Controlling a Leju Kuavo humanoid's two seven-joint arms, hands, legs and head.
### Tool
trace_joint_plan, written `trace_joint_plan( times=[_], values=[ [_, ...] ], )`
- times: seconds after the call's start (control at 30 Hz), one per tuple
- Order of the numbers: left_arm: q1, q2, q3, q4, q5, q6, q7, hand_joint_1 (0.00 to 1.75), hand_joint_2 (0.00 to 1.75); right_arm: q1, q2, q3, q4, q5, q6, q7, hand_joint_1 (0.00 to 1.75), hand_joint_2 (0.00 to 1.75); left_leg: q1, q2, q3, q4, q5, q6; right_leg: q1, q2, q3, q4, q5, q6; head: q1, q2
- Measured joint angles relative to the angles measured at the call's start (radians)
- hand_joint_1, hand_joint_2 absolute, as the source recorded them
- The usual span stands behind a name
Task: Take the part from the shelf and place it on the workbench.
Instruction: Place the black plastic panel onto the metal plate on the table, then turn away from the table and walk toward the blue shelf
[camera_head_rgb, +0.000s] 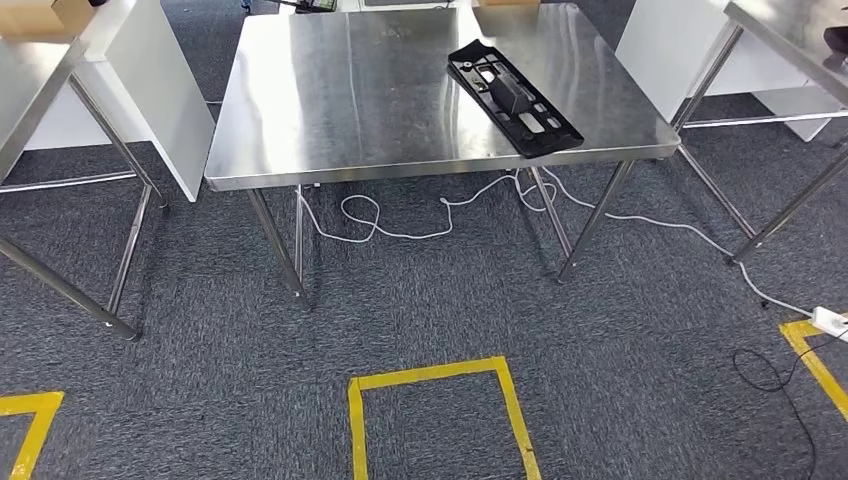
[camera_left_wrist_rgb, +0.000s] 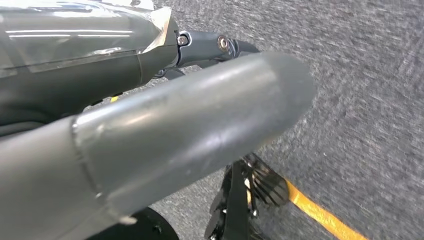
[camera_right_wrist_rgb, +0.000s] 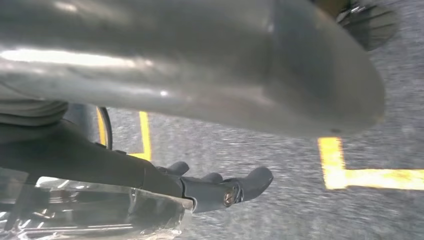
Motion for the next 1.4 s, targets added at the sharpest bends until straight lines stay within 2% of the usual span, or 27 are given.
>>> trace_joint_plan(
  times=[0.03, 0.07, 0.1, 0.13, 0.17, 0.23, 0.27, 0.33, 0.47, 0.57, 0.6, 0.67, 0.7, 0.73, 0.8, 0.83, 0.87, 0.93, 1.0, 1.07, 1.1, 1.13, 1.17, 1.2, 1.27, 1.33, 1.4],
  values=[
    [0.0, 0.0, -0.003, 0.0, -0.002, -0.001, -0.001, 0.0, 0.0, 0.0, 0.0, -0.008, 0.0, -0.009, -0.004, -0.01, 0.0, 0.0, 0.0, 0.001, -0.016, 0.0, 0.012, 0.003, -0.003, 0.002, -0.015, 0.062, -0.047, -0.004, 0.004, 0.0],
    [0.001, 0.0, -0.006, 0.0, -0.005, -0.002, -0.003, 0.0, 0.0, 0.0, 0.0, -0.017, 0.001, -0.016, -0.009, -0.022, 0.0, 0.0, 0.0, 0.002, -0.032, 0.001, 0.025, 0.003, -0.007, 0.003, -0.024, 0.121, -0.077, -0.002, 0.007, 0.0],
    [0.001, 0.0, -0.01, 0.0, -0.008, -0.004, -0.004, 0.0, 0.0, -0.001, 0.0, -0.025, 0.001, -0.017, -0.018, -0.034, 0.0, 0.0, 0.001, 0.003, -0.048, 0.001, 0.037, 0.0, -0.012, 0.004, -0.021, 0.164, -0.087, 0.007, 0.008, 0.0],
    [0.001, 0.0, -0.014, 0.0, -0.011, -0.005, -0.004, 0.0, 0.0, -0.002, 0.0, -0.031, 0.001, -0.012, -0.031, -0.044, 0.0, 0.0, 0.002, 0.005, -0.064, 0.003, 0.05, -0.004, -0.017, 0.004, -0.006, 0.18, -0.076, 0.022, 0.009, 0.0],
    [0.001, 0.0, -0.017, 0.0, -0.014, -0.007, -0.004, 0.0, 0.0, -0.005, -0.001, -0.034, 0.001, -0.005, -0.045, -0.052, 0.0, 0.0, 0.005, 0.006, -0.079, 0.005, 0.062, -0.009, -0.023, 0.004, 0.027, 0.159, -0.053, 0.038, 0.01, 0.0],
    [0.0, 0.001, -0.021, 0.0, -0.016, -0.009, -0.004, 0.0, 0.0, -0.014, 0.0, -0.035, 0.001, 0.011, -0.066, -0.062, 0.0, 0.0, 0.008, 0.006, -0.107, 0.014, 0.083, -0.024, -0.031, 0.005, 0.13, 0.033, -0.024, 0.06, 0.012, 0.0],
    [0.0, 0.002, -0.022, 0.0, -0.016, -0.009, -0.004, 0.0, 0.0, -0.019, 0.001, -0.035, 0.001, 0.015, -0.071, -0.068, 0.0, 0.0, 0.008, 0.007, -0.119, 0.018, 0.093, -0.031, -0.029, 0.008, 0.178, -0.041, -0.03, 0.06, 0.014, 0.0],
    [0.0, 0.003, -0.023, 0.001, -0.017, -0.008, -0.003, 0.0, 0.0, -0.027, 0.004, -0.036, 0.001, 0.017, -0.073, -0.091, 0.0, 0.0, 0.005, 0.007, -0.137, 0.022, 0.116, -0.044, -0.02, 0.014, 0.224, -0.131, -0.053, 0.054, 0.017, 0.0],
    [0.001, 0.003, -0.023, 0.001, -0.021, -0.008, -0.003, 0.0, 0.0, -0.033, 0.01, -0.039, 0.001, 0.017, -0.069, -0.125, 0.0, 0.0, 0.008, 0.006, -0.157, 0.02, 0.136, -0.054, -0.028, 0.016, 0.199, -0.136, -0.049, 0.037, 0.014, 0.0],
    [0.001, 0.003, -0.023, 0.001, -0.021, -0.008, -0.003, 0.0, 0.0, -0.033, 0.01, -0.039, 0.001, 0.017, -0.068, -0.126, 0.0, 0.0, 0.009, 0.005, -0.159, 0.021, 0.132, -0.055, -0.032, 0.015, 0.201, -0.136, -0.048, 0.035, 0.014, 0.0],
    [0.001, 0.004, -0.023, 0.001, -0.022, -0.008, -0.003, 0.0, 0.0, -0.034, 0.011, -0.039, 0.001, 0.016, -0.067, -0.127, 0.0, 0.0, 0.011, 0.004, -0.162, 0.03, 0.116, -0.056, -0.032, 0.014, 0.199, -0.135, -0.045, 0.03, 0.012, 0.0],
    [0.002, 0.005, -0.026, 0.001, -0.027, -0.008, -0.004, 0.0, 0.0, -0.043, 0.015, -0.041, 0.001, 0.013, -0.066, -0.128, 0.0, 0.0, 0.013, 0.0, -0.181, 0.158, 0.02, -0.057, -0.023, 0.009, 0.174, -0.132, -0.022, 0.004, 0.006, 0.0],
    [0.002, 0.006, -0.028, 0.001, -0.031, -0.008, -0.004, 0.0, 0.0, -0.047, 0.017, -0.043, 0.001, 0.011, -0.065, -0.127, 0.0, 0.0, 0.013, -0.003, -0.169, 0.21, -0.015, -0.053, -0.015, 0.006, 0.152, -0.128, -0.005, -0.008, 0.004, 0.0],
    [0.001, 0.007, -0.032, 0.001, -0.034, -0.007, -0.003, 0.0, 0.0, -0.051, 0.018, -0.045, 0.001, 0.01, -0.065, -0.126, 0.0, 0.0, 0.011, -0.005, -0.137, 0.231, -0.034, -0.047, -0.008, 0.004, 0.131, -0.123, 0.009, -0.017, 0.002, 0.0],
    [0.0, 0.01, -0.038, 0.001, -0.036, -0.005, -0.002, 0.0, 0.0, -0.051, 0.021, -0.048, 0.001, 0.01, -0.066, -0.12, 0.0, 0.0, 0.006, -0.01, -0.033, 0.12, -0.017, -0.031, 0.001, 0.005, 0.107, -0.112, 0.023, -0.012, 0.002, 0.0],
    [-0.001, 0.011, -0.04, 0.001, -0.036, -0.004, -0.002, 0.0, 0.0, -0.051, 0.022, -0.048, 0.002, 0.01, -0.066, -0.116, 0.0, 0.0, 0.002, -0.012, -0.002, 0.073, -0.02, -0.027, 0.002, 0.004, 0.103, -0.109, 0.028, -0.005, 0.003, 0.0],
    [-0.002, 0.012, -0.041, 0.001, -0.036, -0.002, -0.001, 0.0, 0.0, -0.05, 0.023, -0.049, 0.002, 0.011, -0.068, -0.111, 0.0, 0.0, -0.002, -0.014, 0.012, 0.047, -0.024, -0.024, 0.001, 0.004, 0.099, -0.107, 0.033, 0.003, 0.003, 0.0],
    [-0.002, 0.011, -0.042, 0.002, -0.036, -0.001, -0.001, 0.0, 0.0, -0.047, 0.023, -0.049, 0.004, 0.011, -0.071, -0.099, 0.0, 0.0, -0.004, -0.012, 0.011, 0.025, -0.017, -0.017, 0.0, 0.003, 0.092, -0.104, 0.042, 0.021, 0.003, 0.0],
    [-0.003, 0.01, -0.043, 0.002, -0.036, -0.001, -0.001, 0.0, 0.0, -0.041, 0.02, -0.051, 0.006, 0.011, -0.077, -0.088, 0.0, 0.0, -0.001, -0.007, 0.004, 0.001, -0.001, -0.005, 0.001, 0.005, 0.068, -0.07, 0.008, 0.024, 0.006, 0.0],
    [-0.004, 0.01, -0.044, 0.003, -0.037, -0.002, -0.001, 0.0, 0.0, -0.034, 0.016, -0.055, 0.008, 0.01, -0.083, -0.082, 0.0, 0.0, -0.001, -0.004, -0.015, -0.006, 0.019, 0.001, -0.002, 0.007, 0.03, 0.03, -0.07, 0.015, 0.014, 0.0],
    [-0.004, 0.01, -0.045, 0.003, -0.039, -0.003, -0.002, 0.0, 0.0, -0.029, 0.015, -0.059, 0.009, 0.008, -0.085, -0.08, 0.0, 0.0, -0.002, -0.002, -0.029, -0.004, 0.028, 0.002, -0.005, 0.007, 0.015, 0.093, -0.104, 0.015, 0.018, 0.0],
    [-0.003, 0.01, -0.046, 0.004, -0.041, -0.004, -0.002, 0.0, 0.0, -0.025, 0.013, -0.062, 0.009, 0.006, -0.086, -0.08, 0.0, 0.0, -0.003, 0.0, -0.043, -0.003, 0.038, 0.0, -0.008, 0.007, 0.009, 0.142, -0.121, 0.02, 0.02, 0.0],
    [-0.002, 0.01, -0.047, 0.004, -0.044, -0.006, -0.003, 0.0, 0.0, -0.021, 0.011, -0.066, 0.009, 0.003, -0.087, -0.081, 0.0, 0.0, -0.003, 0.002, -0.057, 0.001, 0.047, -0.001, -0.012, 0.007, 0.015, 0.166, -0.119, 0.031, 0.02, 0.0],
    [-0.002, 0.01, -0.048, 0.004, -0.047, -0.008, -0.004, 0.0, 0.0, -0.018, 0.01, -0.07, 0.009, 0.0, -0.087, -0.082, 0.0, 0.0, -0.002, 0.004, -0.072, 0.006, 0.055, -0.004, -0.015, 0.007, 0.037, 0.155, -0.099, 0.045, 0.02, 0.0],
    [-0.003, 0.01, -0.05, 0.005, -0.054, -0.013, -0.006, 0.0, 0.0, -0.016, 0.007, -0.076, 0.009, -0.006, -0.089, -0.087, 0.0, 0.0, -0.001, 0.004, -0.1, 0.019, 0.07, -0.014, -0.023, 0.008, 0.126, 0.037, -0.057, 0.067, 0.02, 0.0],
    [-0.003, 0.011, -0.052, 0.006, -0.057, -0.018, -0.007, 0.0, 0.0, -0.015, 0.007, -0.082, 0.009, -0.011, -0.092, -0.092, 0.0, 0.0, -0.003, 0.004, -0.119, 0.029, 0.086, -0.027, -0.018, 0.01, 0.209, -0.096, -0.056, 0.06, 0.02, 0.0],
    [-0.003, 0.012, -0.057, 0.006, -0.058, -0.019, -0.008, 0.0, 0.0, -0.012, 0.007, -0.088, 0.009, -0.013, -0.094, -0.093, 0.0, 0.0, -0.005, 0.003, -0.125, 0.03, 0.103, -0.038, -0.007, 0.011, 0.224, -0.135, -0.063, 0.038, 0.017, 0.0]
  ],
)
